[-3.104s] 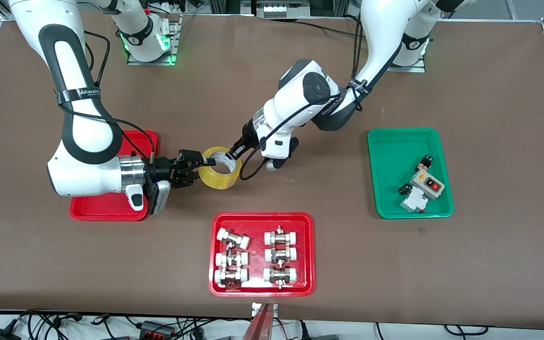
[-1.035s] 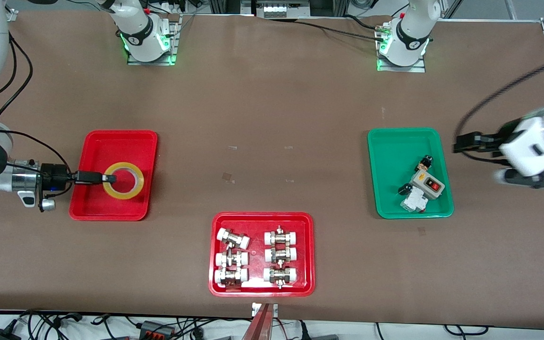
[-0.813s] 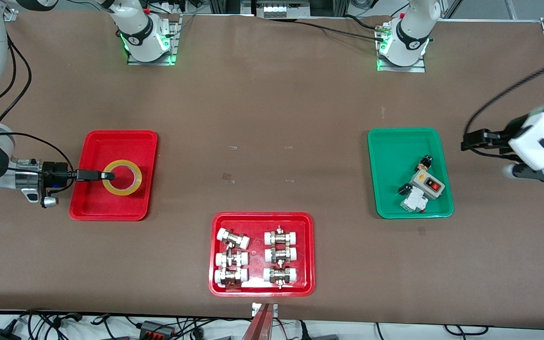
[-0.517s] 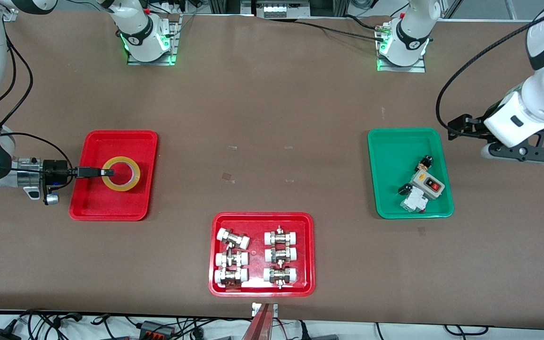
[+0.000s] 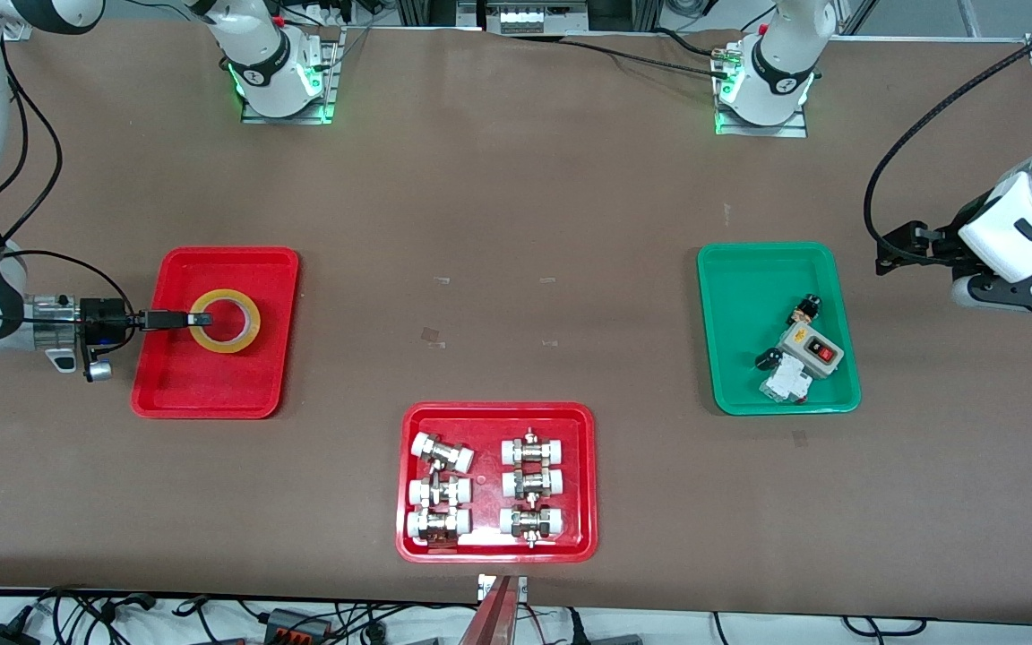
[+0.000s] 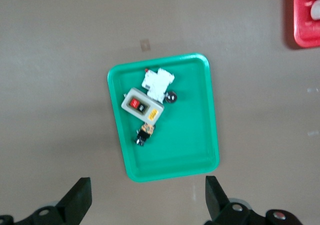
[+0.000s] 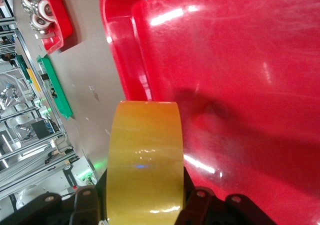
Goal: Left arm passes tape to right arm into tray
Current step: 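Lower the tape into the empty red tray with the right gripper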
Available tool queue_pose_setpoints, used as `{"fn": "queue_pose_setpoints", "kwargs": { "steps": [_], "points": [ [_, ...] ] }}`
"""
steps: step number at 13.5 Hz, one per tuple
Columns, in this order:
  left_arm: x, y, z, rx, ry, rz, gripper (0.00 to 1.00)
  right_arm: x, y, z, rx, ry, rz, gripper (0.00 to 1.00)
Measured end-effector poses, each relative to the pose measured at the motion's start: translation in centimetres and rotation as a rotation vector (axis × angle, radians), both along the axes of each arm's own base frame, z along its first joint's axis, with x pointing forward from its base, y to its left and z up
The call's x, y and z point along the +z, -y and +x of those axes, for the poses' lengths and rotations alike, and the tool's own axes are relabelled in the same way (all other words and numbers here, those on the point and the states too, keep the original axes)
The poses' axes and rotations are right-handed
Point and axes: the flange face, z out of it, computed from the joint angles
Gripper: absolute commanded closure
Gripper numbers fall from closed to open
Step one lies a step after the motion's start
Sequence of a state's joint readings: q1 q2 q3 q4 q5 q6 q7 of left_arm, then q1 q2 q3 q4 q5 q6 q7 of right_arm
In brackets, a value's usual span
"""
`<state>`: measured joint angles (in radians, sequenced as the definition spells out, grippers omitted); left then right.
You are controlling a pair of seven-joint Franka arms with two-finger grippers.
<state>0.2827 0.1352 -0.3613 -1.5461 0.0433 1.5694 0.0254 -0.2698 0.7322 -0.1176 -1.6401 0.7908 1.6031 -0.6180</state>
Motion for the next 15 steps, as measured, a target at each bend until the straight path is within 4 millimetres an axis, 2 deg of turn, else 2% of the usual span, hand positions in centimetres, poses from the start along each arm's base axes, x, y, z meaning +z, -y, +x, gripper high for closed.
{"fn": "queue_pose_setpoints", "kwargs": {
  "steps": [2,3,4,5,9,12,14,15],
  "points": [
    [0.6,0.6,-1.2,-0.005,-0.053,0.004,0.00,-0.4,0.2,0.0,0.000,0.006,-0.003,0.78],
    [0.9,0.7,-1.5,-0.003,-0.056,-0.001,0.00,-0.5,0.2,0.0,0.001,0.013,-0.005,0.68],
    [1.3,0.8,-1.7,-0.001,-0.055,-0.005,0.00,-0.5,0.3,0.0,0.005,0.020,-0.004,0.32],
    [1.6,0.9,-1.9,0.000,-0.051,-0.005,0.00,-0.6,0.3,0.0,0.008,0.024,-0.003,0.00],
    [1.9,1.1,-2.1,-0.001,-0.044,-0.006,0.00,-1.1,0.9,-0.4,0.030,0.024,-0.016,0.00],
    [2.2,1.7,-2.1,-0.012,-0.032,-0.005,0.00,-0.9,1.4,-0.2,0.104,0.032,-0.111,0.00],
    [2.7,3.1,-2.5,-0.022,-0.021,0.004,0.00,0.1,0.9,0.6,0.168,0.053,-0.179,0.00],
    [2.9,3.4,-2.6,-0.017,-0.019,0.010,0.00,1.3,0.1,1.2,0.211,0.070,-0.214,0.00]
  ]
}}
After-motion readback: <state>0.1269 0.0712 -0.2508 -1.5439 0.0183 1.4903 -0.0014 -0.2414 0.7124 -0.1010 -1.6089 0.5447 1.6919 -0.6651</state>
